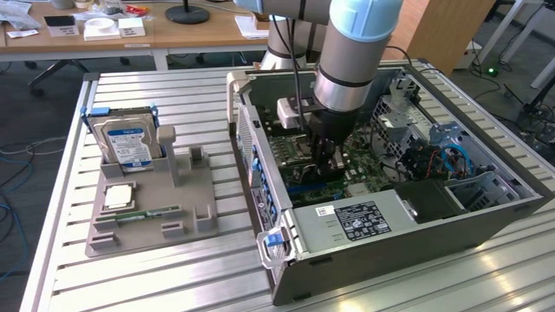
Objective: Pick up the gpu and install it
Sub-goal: 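Insert the gpu into the slot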
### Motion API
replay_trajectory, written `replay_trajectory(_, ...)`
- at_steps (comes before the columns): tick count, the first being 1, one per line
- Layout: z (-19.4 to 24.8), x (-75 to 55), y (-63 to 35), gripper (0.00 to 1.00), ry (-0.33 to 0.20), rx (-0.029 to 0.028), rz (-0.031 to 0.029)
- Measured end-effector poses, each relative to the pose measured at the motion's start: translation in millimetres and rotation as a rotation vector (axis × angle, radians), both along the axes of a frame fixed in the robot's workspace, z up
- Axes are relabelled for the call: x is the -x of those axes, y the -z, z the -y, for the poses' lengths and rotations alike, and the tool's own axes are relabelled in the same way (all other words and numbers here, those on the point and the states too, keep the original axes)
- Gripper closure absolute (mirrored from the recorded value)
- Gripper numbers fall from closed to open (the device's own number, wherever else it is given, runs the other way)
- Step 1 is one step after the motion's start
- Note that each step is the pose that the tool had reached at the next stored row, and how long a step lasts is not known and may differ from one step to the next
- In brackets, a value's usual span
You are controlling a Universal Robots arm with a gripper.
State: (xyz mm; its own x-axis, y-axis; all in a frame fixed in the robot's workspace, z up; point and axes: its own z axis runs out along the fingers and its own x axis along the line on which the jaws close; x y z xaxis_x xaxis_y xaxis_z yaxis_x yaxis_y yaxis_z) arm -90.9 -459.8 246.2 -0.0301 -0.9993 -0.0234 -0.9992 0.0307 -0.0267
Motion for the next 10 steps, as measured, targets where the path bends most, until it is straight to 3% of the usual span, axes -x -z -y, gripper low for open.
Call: replay_trajectory(10,0.1,0.4,0.2,0.74,0.020,-0.0001,0.0001)
